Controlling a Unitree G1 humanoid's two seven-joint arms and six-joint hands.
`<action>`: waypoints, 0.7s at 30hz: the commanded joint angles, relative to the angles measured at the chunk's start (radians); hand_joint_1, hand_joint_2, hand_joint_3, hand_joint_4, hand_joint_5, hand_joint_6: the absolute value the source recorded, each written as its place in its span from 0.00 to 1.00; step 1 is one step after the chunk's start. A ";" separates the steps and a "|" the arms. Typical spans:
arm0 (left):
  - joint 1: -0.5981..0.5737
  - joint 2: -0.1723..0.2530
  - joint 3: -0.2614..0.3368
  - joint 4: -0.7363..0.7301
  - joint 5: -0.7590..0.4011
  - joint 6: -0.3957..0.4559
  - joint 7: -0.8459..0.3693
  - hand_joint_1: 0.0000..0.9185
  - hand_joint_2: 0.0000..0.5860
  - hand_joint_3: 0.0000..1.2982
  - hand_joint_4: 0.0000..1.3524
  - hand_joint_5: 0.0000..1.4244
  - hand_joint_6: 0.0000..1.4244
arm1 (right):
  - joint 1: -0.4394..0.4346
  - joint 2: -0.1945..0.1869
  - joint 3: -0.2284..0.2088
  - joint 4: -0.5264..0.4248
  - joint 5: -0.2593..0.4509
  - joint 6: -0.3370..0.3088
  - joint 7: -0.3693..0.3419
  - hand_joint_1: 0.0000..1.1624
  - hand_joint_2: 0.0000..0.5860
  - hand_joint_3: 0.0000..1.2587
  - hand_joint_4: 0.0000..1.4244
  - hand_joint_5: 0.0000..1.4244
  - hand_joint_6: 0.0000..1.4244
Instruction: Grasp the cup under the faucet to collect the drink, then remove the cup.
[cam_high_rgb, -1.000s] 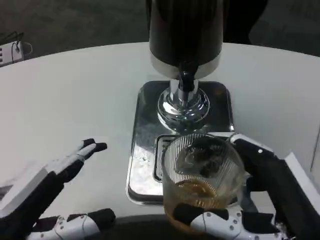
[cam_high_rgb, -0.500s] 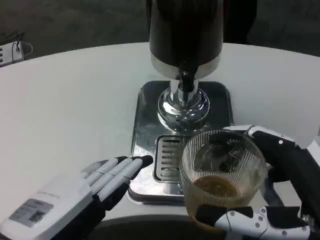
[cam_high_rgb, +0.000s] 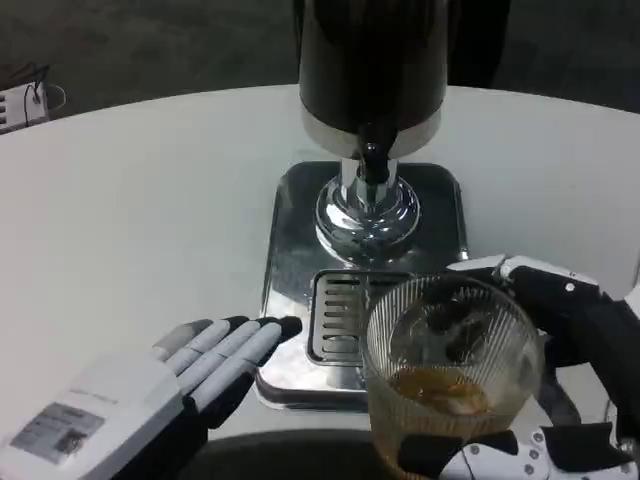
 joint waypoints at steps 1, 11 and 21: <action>0.004 0.001 0.003 -0.006 0.006 0.009 -0.014 0.00 0.10 0.00 0.00 0.00 0.00 | 0.014 0.002 -0.009 -0.031 0.026 -0.043 0.004 0.83 0.24 0.84 0.86 0.95 1.00; -0.014 0.004 -0.007 -0.001 -0.005 0.031 -0.032 0.00 0.10 0.00 0.00 0.00 0.00 | 0.021 0.007 -0.012 -0.025 0.024 -0.052 0.005 0.83 0.24 0.84 0.86 0.95 1.00; -0.017 0.004 -0.006 -0.001 -0.010 0.033 -0.037 0.00 0.10 0.00 0.00 0.00 0.00 | 0.022 0.006 -0.013 -0.022 0.025 -0.050 0.006 0.83 0.23 0.84 0.86 0.95 1.00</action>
